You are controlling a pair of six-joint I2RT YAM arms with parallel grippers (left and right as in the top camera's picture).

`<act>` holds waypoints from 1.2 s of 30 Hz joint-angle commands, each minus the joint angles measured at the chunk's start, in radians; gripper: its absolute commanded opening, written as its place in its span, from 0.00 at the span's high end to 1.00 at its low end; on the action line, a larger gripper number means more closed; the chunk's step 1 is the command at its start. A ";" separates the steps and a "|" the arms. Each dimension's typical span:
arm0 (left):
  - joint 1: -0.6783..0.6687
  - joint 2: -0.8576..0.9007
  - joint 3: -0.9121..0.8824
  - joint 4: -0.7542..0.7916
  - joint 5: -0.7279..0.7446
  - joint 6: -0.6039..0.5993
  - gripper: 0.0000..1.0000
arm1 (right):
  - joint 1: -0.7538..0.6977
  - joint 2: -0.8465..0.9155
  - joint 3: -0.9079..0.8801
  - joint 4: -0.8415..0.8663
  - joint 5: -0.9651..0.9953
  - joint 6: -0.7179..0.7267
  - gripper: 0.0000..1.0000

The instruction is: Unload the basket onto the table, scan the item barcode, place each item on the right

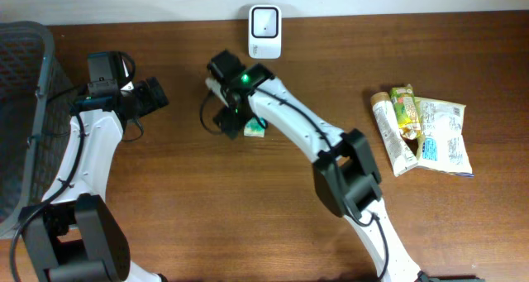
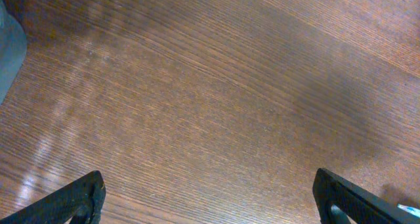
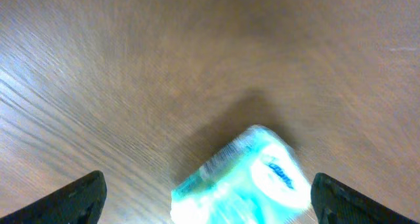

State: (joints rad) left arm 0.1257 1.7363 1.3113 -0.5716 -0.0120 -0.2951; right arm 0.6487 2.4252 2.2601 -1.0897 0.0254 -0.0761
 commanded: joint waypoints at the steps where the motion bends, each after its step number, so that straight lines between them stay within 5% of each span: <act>1: 0.000 -0.016 0.016 0.002 -0.007 0.012 0.01 | -0.080 -0.163 0.117 -0.103 0.010 0.365 0.02; 3: 0.000 -0.016 0.016 0.002 -0.007 0.012 0.01 | -0.150 -0.153 0.109 -0.243 0.005 0.627 0.07; 6: 0.000 -0.016 0.016 0.002 -0.007 0.012 0.01 | -0.198 -0.128 0.048 -0.272 -0.043 0.654 0.09; 9: 0.000 -0.016 0.016 0.002 -0.007 0.012 0.01 | -0.203 -0.123 -0.136 -0.144 -0.190 0.653 0.24; 16: 0.000 -0.016 0.016 0.002 -0.007 0.012 0.01 | -0.171 -0.123 -0.455 0.196 -0.348 0.687 0.34; 21: 0.000 -0.016 0.016 0.002 -0.007 0.012 0.01 | -0.171 -0.122 -0.495 0.249 -0.346 0.687 0.45; 26: 0.000 -0.016 0.016 0.002 -0.007 0.012 0.01 | -0.170 -0.122 -0.495 0.249 -0.347 0.683 0.72; 28: 0.000 -0.016 0.016 0.002 -0.007 0.012 0.01 | -0.170 -0.122 -0.495 0.248 -0.348 0.665 0.93; 31: 0.000 -0.016 0.016 0.002 -0.007 0.012 0.01 | -0.178 -0.129 -0.494 0.240 -0.374 0.634 0.96; 36: 0.000 -0.016 0.016 0.002 -0.007 0.012 0.01 | -0.272 -0.266 -0.491 0.242 -0.690 0.403 0.96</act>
State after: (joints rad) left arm 0.1257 1.7363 1.3113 -0.5720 -0.0120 -0.2951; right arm 0.4419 2.2879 1.7752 -0.8478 -0.4690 0.4694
